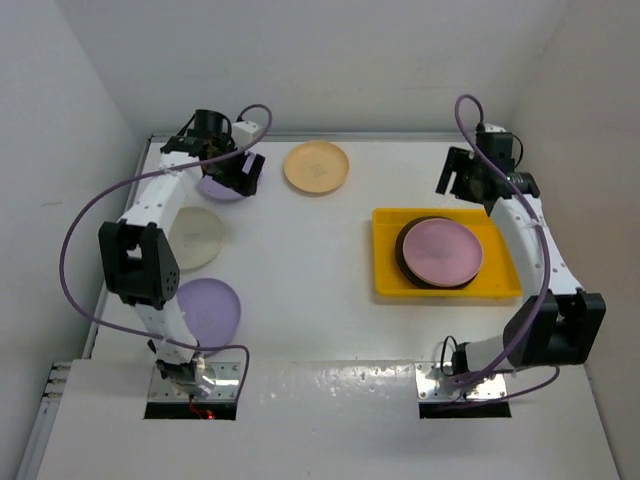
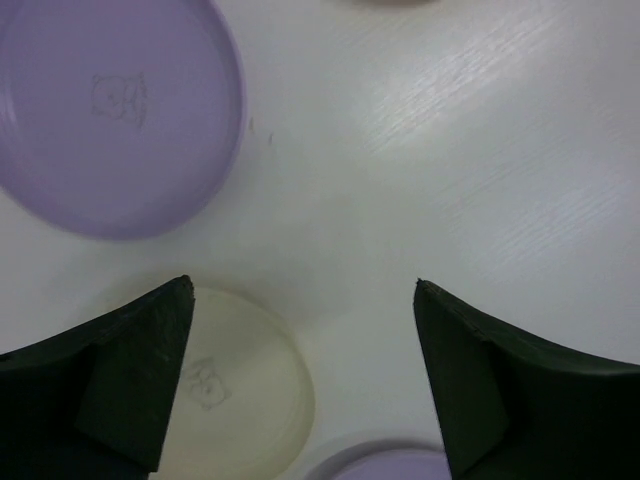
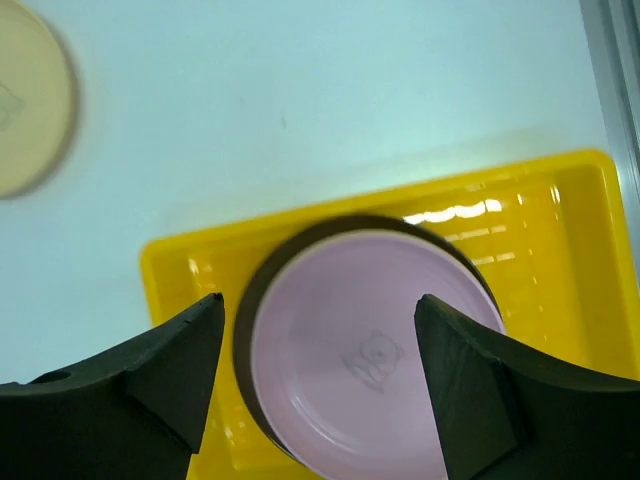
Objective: Place the plates into the plastic bin on the countertop
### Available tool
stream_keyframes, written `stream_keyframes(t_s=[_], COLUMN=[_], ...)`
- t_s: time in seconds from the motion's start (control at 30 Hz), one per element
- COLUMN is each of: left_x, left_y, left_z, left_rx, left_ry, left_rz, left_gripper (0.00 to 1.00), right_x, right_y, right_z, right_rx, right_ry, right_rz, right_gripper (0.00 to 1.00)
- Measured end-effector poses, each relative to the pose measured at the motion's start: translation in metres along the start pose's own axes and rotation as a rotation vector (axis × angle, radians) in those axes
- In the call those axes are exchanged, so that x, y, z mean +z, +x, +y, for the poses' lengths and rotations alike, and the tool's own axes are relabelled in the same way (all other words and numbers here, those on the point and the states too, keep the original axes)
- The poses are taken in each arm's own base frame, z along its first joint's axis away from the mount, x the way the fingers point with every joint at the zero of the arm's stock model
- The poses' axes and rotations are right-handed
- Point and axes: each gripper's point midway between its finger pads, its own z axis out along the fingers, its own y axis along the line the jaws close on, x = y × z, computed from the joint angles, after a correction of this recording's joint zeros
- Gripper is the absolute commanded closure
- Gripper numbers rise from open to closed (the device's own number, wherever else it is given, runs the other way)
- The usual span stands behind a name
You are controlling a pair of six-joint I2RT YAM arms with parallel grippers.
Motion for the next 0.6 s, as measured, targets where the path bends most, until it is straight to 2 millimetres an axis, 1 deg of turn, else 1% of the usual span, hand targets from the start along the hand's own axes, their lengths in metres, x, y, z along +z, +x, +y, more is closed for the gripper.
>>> stream_keyframes(t_s=[0.03, 0.07, 0.1, 0.13, 0.2, 0.27, 0.3, 0.37, 0.43, 0.47, 0.53, 0.57, 0.6], left_x=[0.010, 0.022, 0.037, 0.052, 0.092, 0.131, 0.149, 0.181, 0.208, 0.218, 0.234, 0.241, 0.243], left_y=[-0.008, -0.017, -0.026, -0.037, -0.059, -0.071, -0.073, -0.072, -0.072, -0.071, -0.067, -0.064, -0.064], left_z=[-0.001, -0.003, -0.005, -0.007, -0.008, -0.009, -0.009, -0.009, -0.006, 0.000, 0.007, 0.008, 0.009], left_rx=[-0.010, -0.023, -0.048, -0.066, -0.106, -0.145, -0.166, -0.205, -0.229, -0.246, -0.268, -0.277, -0.284], left_ry=[0.014, 0.031, 0.046, 0.060, 0.075, 0.067, 0.055, 0.025, -0.021, -0.059, -0.115, -0.128, -0.135], left_rz=[-0.012, -0.025, -0.035, -0.047, -0.081, -0.097, -0.104, -0.100, -0.105, -0.104, -0.104, -0.102, -0.107], left_gripper=[0.19, 0.32, 0.37, 0.39, 0.24, 0.16, 0.14, 0.11, 0.11, 0.12, 0.18, 0.30, 0.37], right_x=[-0.002, -0.003, -0.003, -0.002, 0.003, 0.008, 0.009, 0.008, 0.006, 0.004, -0.002, -0.006, -0.009], right_y=[-0.016, -0.024, -0.025, -0.024, -0.012, 0.004, 0.012, 0.024, 0.031, 0.033, 0.035, 0.034, 0.032], right_z=[0.009, 0.013, 0.016, 0.017, 0.018, 0.019, 0.021, 0.023, 0.024, 0.025, 0.024, 0.023, 0.023], right_rx=[0.003, 0.011, 0.017, 0.023, 0.034, 0.029, 0.021, 0.005, -0.010, -0.015, -0.018, -0.018, -0.018], right_ry=[-0.021, -0.035, -0.041, -0.044, -0.043, -0.042, -0.042, -0.040, -0.035, -0.034, -0.033, -0.032, -0.034], right_rz=[-0.050, -0.083, -0.093, -0.099, -0.078, -0.040, -0.019, 0.018, 0.039, 0.042, 0.040, 0.032, 0.023], right_gripper=[0.25, 0.26, 0.26, 0.26, 0.26, 0.26, 0.26, 0.26, 0.26, 0.26, 0.27, 0.27, 0.28])
